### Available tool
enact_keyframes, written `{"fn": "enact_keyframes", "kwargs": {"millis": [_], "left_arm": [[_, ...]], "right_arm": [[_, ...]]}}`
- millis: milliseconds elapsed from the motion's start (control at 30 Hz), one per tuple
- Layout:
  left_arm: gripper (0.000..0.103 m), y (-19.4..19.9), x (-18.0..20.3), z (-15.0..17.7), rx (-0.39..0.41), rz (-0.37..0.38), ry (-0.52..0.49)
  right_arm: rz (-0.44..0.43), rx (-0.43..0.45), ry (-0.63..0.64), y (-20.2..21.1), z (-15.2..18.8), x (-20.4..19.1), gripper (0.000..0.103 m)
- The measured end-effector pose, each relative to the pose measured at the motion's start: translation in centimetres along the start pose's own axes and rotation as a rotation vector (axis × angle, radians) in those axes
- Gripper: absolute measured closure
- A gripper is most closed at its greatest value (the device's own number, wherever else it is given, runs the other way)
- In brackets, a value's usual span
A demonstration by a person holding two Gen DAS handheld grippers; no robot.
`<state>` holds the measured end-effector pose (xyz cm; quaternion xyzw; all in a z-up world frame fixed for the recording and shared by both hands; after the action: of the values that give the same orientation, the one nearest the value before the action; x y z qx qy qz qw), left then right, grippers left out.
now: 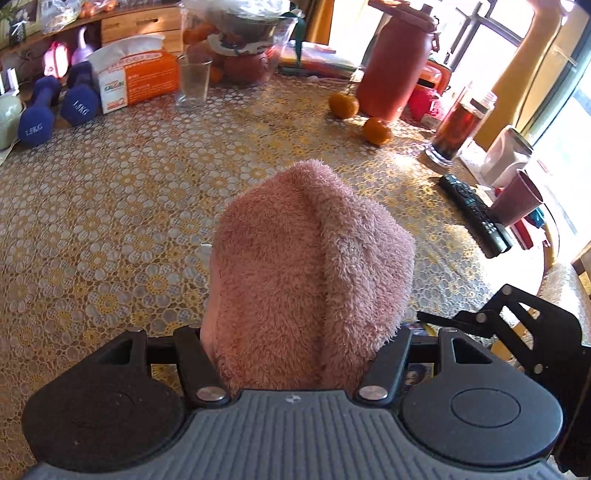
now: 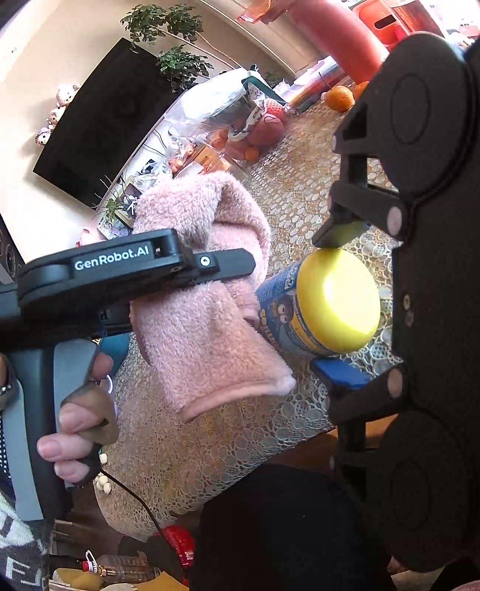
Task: Organize objects
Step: 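Wipe the bottle's label with the towel in the left tool, then keep wiping the bottle body with the towel in the left tool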
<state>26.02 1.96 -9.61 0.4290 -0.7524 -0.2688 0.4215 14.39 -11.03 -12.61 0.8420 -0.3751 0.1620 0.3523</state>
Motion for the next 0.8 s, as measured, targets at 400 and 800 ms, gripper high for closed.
{"fn": "enact_keyframes", "kwargs": {"millis": [400,800], "left_arm": [[0.042,3.0,2.1,1.5,0.062,0.073,-0.009],[0.042,0.7,9.7,2.5,0.019,0.167,-0.181]], "right_arm": [[-0.017,-0.035,-0.055,-0.7,0.4,-0.1,0.039],[-0.02,-0.037,-0.067,-0.5,0.2,-0.1,0.039]]}}
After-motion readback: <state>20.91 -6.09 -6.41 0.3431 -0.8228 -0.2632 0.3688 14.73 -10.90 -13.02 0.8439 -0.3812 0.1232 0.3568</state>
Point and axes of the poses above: each gripper's, at about its wrist camera, not at the fingertips, and y roughly against the way its jaws point, x to its right, z to its underside, the point moved 9 cm from there along -y, roughly the way its jaws point, and after that the axes turned 12 degrees about z, right-handed, at the moved point
